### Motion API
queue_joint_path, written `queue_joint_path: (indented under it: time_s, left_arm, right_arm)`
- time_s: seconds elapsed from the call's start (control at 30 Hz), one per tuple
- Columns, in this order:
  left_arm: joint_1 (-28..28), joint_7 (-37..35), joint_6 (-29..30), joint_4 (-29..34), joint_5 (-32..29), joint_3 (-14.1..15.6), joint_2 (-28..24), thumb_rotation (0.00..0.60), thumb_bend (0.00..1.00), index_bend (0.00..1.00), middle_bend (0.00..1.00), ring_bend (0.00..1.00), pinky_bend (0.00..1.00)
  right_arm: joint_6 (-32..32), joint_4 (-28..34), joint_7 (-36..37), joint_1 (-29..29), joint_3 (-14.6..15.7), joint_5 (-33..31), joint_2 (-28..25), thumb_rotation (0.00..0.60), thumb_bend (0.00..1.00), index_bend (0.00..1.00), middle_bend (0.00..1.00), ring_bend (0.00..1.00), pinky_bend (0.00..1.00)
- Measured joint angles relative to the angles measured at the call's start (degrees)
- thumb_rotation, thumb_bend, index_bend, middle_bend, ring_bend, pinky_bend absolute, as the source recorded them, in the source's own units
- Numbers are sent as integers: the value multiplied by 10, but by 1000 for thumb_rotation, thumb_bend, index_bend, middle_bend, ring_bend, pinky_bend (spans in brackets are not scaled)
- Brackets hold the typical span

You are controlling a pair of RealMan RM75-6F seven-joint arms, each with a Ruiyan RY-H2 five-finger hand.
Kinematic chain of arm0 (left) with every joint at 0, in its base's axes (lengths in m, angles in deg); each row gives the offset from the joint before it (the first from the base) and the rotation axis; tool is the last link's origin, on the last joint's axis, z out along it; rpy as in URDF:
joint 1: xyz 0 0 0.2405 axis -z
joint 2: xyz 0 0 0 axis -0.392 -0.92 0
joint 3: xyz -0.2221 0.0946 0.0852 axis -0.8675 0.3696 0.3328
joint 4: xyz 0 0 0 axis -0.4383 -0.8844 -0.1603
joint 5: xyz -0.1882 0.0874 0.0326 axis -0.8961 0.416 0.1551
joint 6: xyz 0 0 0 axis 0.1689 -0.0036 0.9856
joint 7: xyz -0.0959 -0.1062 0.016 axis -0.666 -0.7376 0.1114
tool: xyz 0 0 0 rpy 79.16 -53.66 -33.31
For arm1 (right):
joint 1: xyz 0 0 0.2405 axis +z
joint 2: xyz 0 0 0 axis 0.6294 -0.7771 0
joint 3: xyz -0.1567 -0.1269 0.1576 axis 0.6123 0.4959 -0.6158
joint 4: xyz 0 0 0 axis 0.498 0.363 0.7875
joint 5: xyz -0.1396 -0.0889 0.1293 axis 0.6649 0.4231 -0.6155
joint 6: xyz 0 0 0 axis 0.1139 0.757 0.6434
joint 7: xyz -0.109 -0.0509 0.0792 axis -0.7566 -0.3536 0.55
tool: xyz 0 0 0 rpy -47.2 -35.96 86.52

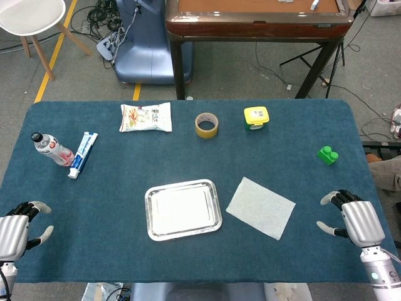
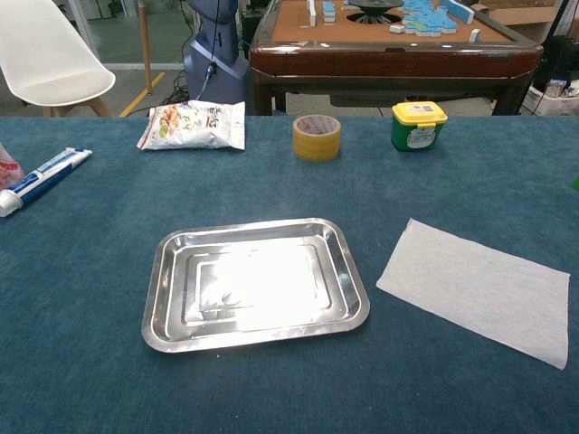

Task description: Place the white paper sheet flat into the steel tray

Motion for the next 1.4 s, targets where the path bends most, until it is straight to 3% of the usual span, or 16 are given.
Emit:
queue_joint_path:
  time_s: [0.3,0.4,0.77,1.03,1.4]
  left_arm:
    - [-6,0,6,1,-6,-2,-2,600,228,432,403,307,450]
    - [-8,1,8,0,-10,-3,-2,600,228,432,404,308,450]
    - [-10,5,14,-2,-3,-2,1,600,228,432,407,309,455]
    - [-13,6,16,1,-3,-2,1,600,228,432,409,309,458]
    - [-7,11,2,-5,-3,1,10,600,228,431,409,309,459]
  right_arm:
    - [19,-3,-5,11,2,0,6,600,85,468,454,336,491]
    - [13,-4,-2,12,1,5,9,600,82,467,491,390,561]
    - [-8,-30,-5,24,5,59,6,600,0,468,982,869,926]
    - [-5,-67,-11,46,11,100,11,600,0,471,1000,995,998]
    - [28,-102,-45,71,34,130,23,600,0,471,1000,1000,1000]
